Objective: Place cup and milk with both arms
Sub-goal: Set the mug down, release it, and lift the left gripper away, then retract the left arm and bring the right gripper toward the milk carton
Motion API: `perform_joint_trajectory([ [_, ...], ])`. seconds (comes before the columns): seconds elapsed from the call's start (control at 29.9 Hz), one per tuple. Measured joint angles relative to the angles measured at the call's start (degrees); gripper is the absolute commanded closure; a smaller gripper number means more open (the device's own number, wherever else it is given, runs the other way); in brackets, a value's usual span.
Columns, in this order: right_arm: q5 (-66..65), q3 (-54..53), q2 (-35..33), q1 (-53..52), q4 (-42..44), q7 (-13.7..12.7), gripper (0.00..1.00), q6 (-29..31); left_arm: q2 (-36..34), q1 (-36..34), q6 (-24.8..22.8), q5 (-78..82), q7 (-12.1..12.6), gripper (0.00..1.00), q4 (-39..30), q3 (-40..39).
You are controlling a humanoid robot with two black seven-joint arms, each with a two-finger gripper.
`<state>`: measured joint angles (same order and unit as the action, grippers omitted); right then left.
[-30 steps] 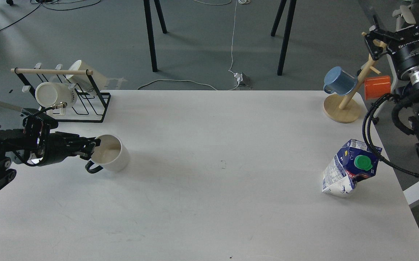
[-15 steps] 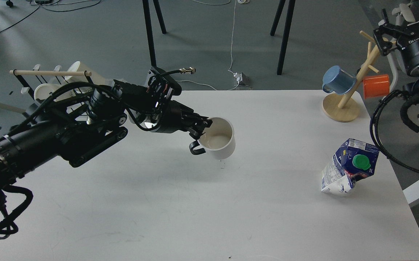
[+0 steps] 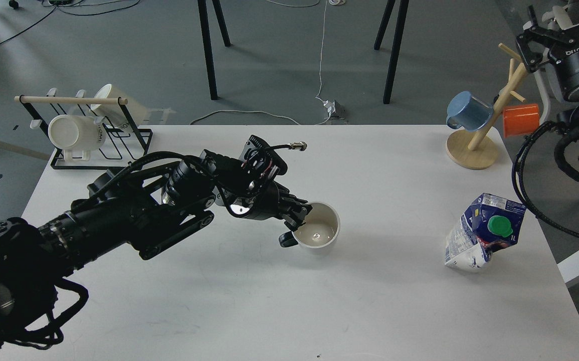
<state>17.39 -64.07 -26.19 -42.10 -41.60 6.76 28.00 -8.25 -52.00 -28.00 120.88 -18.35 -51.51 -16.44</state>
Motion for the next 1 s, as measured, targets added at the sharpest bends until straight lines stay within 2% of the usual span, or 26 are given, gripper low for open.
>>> perform_joint_trajectory([
  [0.03, 0.00, 0.00, 0.00, 0.02, -0.06, 0.00, 0.01, 0.00, 0.11, 0.36, 0.00, 0.00, 0.02, 0.77, 0.30, 0.05],
  [0.13, 0.00, -0.01, 0.00, 0.04, -0.14, 0.01, 0.01, 0.00, 0.09, 1.06, 0.00, -0.13, 0.05, 0.45, 0.57, 0.05],
  [0.23, 0.00, 0.00, 0.00, 0.10, -0.22, 0.02, 0.01, 0.00, -0.57, 1.18, 0.00, -0.36, 0.06, 0.36, 0.62, -0.23],
  [0.4, 0.00, -0.25, -0.42, 1.58, -1.75, 0.04, 0.01, 0.00, -2.74, 1.18, 0.00, -1.49, -0.45, 0.13, 0.03, -3.54],
  [0.47, 0.00, -0.94, -1.69, 3.14, -3.50, 0.04, 0.01, 0.00, -3.80, 1.16, 0.00, -3.65, -0.73, 0.13, -0.86, -7.76],
  [0.57, 0.07, -2.78, -3.98, 6.99, -6.71, 0.04, 0.01, 0.00, -5.81, 1.05, 0.00, -13.02, -0.88, 0.12, -2.44, -18.85],
  [0.7, 0.80, -8.53, -5.95, 17.20, -12.84, 0.02, 0.01, 0.00, -6.77, 1.49, 0.00, -35.82, -0.97, 0.01, -1.03, -31.10],
  [0.9, 1.32, -17.57, -6.53, 36.84, -24.19, 0.02, 0.01, 0.00, -9.13, 1.50, 0.01, -71.81, -0.11, 0.01, 4.70, -34.78],
  [1.0, 2.10, -22.50, -5.88, 46.70, -28.90, 0.91, 0.02, 0.00, -10.44, 2.33, 0.01, -88.00, 0.04, 0.01, 7.37, -36.90],
])
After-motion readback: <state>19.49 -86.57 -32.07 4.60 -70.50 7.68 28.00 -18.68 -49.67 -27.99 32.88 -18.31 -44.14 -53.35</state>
